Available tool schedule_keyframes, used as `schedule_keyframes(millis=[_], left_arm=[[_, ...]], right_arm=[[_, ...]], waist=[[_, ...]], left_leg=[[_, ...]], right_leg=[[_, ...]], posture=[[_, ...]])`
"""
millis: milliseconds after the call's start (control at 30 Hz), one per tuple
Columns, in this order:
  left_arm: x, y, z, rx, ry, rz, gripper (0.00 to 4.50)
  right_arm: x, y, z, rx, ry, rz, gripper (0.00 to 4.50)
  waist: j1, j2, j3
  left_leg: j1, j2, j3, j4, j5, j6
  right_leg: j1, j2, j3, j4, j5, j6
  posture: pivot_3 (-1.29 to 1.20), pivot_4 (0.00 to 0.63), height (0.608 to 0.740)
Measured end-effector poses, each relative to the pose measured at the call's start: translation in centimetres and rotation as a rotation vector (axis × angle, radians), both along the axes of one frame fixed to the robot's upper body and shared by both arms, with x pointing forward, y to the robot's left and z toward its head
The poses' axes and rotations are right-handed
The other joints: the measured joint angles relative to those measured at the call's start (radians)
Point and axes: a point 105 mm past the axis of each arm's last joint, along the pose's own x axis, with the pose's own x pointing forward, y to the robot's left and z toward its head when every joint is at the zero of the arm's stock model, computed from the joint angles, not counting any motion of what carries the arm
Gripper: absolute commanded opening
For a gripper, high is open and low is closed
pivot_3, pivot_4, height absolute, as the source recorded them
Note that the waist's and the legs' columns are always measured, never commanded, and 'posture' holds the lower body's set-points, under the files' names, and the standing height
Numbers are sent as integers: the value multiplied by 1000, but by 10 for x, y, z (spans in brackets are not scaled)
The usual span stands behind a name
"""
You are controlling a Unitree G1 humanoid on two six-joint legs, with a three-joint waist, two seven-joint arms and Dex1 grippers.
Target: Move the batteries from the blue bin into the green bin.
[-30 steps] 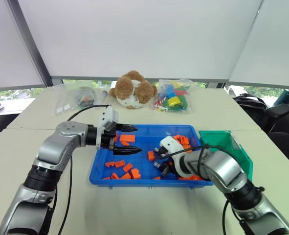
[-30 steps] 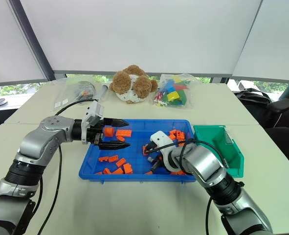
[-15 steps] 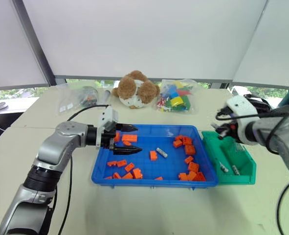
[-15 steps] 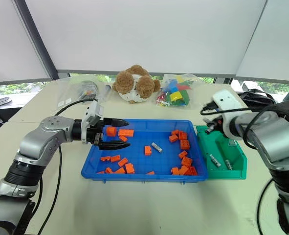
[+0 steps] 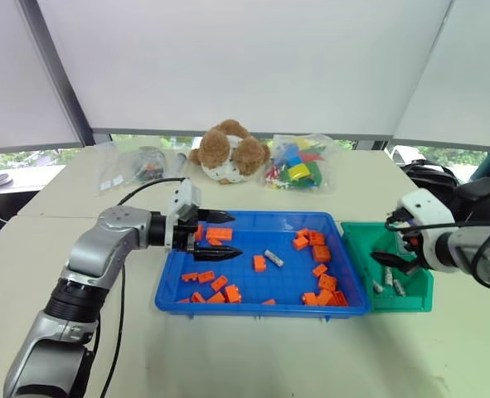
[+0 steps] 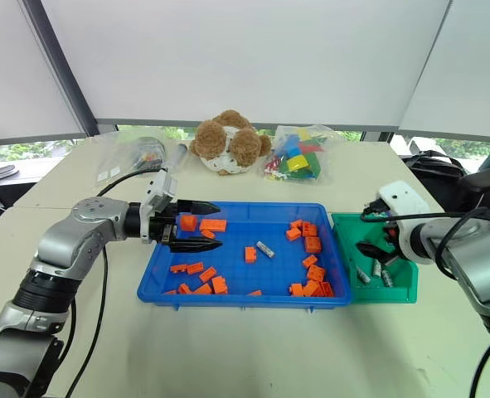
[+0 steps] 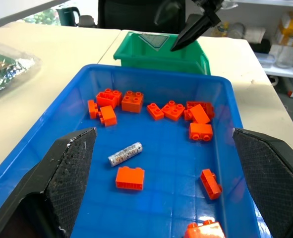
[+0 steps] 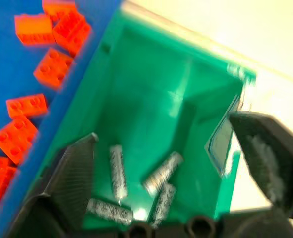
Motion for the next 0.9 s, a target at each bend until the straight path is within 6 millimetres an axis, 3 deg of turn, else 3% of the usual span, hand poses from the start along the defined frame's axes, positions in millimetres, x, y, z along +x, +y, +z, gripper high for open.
schedule_keyframes(millis=[100, 333, 567, 767, 900], left_arm=[[-1, -2, 2, -1, -9, -8, 4500], [0, 0, 3, 5, -9, 3, 4500], [-2, 0, 6, 16, -24, 16, 4500], [-3, 1, 5, 22, -17, 31, 4500], [-5, 1, 7, 15, -26, 29, 4500]], right_arm=[[10, 55, 15, 115, -56, 186, 4413], [17, 135, -43, 145, 104, 425, 4413], [37, 140, -86, 66, 175, 426, 4413], [46, 146, -100, 63, 203, 437, 4413], [51, 152, -101, 77, 197, 451, 2659]], waist=[[-2, 0, 0], [10, 0, 0], [5, 0, 0], [1, 0, 0], [2, 0, 0]], left_leg=[[1, 0, -4, 0, 0, 0], [-2, -3, -4, 1, 0, 0], [-2, -3, -5, 1, 0, 0], [-1, -3, -5, 0, 0, 0], [-1, -3, -5, 0, 0, 0]], right_leg=[[0, 2, 1, 1, 0, 0], [0, -1, 0, 0, 0, 0], [0, 0, 0, 1, 0, 0], [0, 0, 0, 1, 0, 0], [0, 0, 0, 1, 0, 0]], posture=[[0, 150, 733], [0, 150, 733], [0, 150, 733], [0, 150, 733], [0, 150, 733]])
